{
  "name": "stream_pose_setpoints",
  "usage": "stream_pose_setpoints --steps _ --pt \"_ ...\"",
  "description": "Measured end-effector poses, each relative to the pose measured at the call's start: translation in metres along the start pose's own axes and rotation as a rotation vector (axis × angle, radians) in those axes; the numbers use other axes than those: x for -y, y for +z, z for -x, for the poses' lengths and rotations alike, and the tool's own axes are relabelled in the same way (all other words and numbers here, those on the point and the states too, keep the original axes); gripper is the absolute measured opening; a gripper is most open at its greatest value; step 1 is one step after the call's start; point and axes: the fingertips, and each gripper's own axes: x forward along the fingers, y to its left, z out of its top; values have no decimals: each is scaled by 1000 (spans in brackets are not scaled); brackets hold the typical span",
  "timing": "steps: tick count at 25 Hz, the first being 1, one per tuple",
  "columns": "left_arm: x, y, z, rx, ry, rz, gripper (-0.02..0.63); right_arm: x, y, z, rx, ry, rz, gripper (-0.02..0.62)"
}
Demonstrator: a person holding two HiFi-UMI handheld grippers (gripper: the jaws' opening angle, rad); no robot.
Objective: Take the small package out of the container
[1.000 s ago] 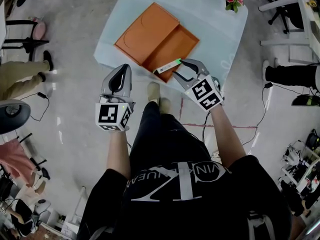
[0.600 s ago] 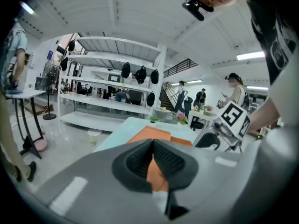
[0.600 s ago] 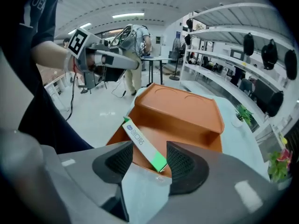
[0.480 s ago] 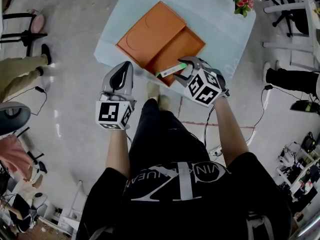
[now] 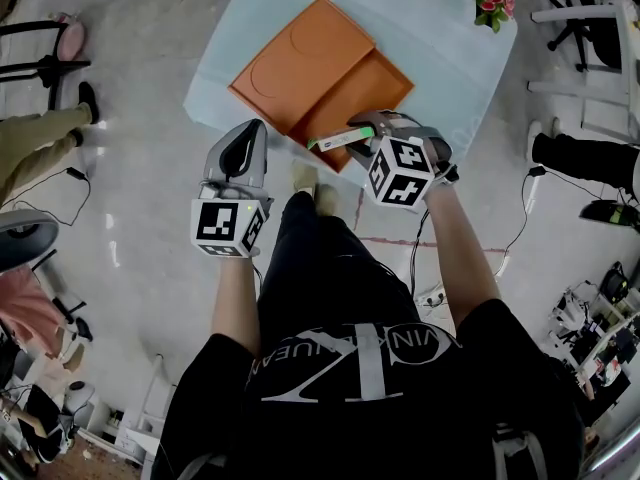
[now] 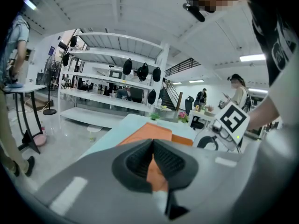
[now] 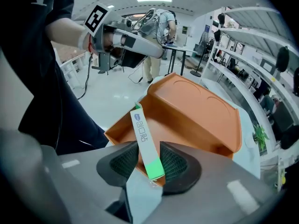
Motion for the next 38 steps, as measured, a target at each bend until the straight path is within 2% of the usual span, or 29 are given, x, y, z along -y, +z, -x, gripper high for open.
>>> stream_pose_setpoints --steps 5,9,17,33,38 --pt "0 -2 0 -1 6 24 0 -1 4 0 10 -9 65 98" --pt "0 -3 3 -3 2 23 0 -5 7 0 0 -17 121 95" --pt "-1 10 10 21 10 18 0 -1 11 20 19 -85 144 95" --pt "29 38 40 76 3 -29 0 -3 19 80 119 -239 51 95" --pt "34 45 53 93 14 -37 0 -3 23 98 162 -297 -9 95"
